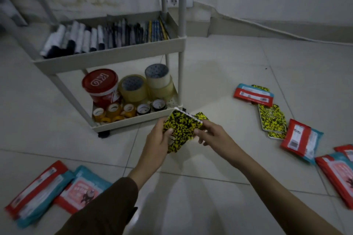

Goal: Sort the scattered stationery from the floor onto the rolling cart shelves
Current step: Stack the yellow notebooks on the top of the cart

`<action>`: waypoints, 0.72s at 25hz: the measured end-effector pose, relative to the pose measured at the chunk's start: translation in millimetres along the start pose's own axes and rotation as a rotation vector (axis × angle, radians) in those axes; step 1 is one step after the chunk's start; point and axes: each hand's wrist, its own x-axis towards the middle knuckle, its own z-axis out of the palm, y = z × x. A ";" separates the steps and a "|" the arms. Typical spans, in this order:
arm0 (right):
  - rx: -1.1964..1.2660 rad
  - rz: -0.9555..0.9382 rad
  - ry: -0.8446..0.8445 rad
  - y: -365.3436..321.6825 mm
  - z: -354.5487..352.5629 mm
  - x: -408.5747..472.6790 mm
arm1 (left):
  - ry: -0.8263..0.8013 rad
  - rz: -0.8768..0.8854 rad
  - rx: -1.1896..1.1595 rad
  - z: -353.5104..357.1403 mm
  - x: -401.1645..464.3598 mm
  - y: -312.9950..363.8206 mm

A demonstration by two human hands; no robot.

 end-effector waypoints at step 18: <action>0.120 -0.891 0.145 -328.1 -126.5 33.5 | -0.204 0.462 -0.153 -113.3 115.1 324.2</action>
